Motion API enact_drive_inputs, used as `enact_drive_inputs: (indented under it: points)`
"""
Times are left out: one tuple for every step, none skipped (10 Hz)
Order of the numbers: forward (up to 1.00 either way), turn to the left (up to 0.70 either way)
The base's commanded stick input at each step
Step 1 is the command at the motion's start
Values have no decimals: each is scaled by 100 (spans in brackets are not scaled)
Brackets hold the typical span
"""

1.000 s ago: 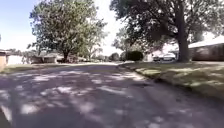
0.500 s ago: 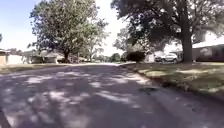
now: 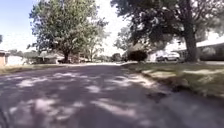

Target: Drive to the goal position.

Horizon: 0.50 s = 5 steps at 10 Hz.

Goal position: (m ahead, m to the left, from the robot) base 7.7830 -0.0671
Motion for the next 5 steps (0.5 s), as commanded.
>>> enact_drive_inputs:
  points:
    - [70,3]
    - [70,3]
    - [70,3]
    - [70,3]
    - [70,3]
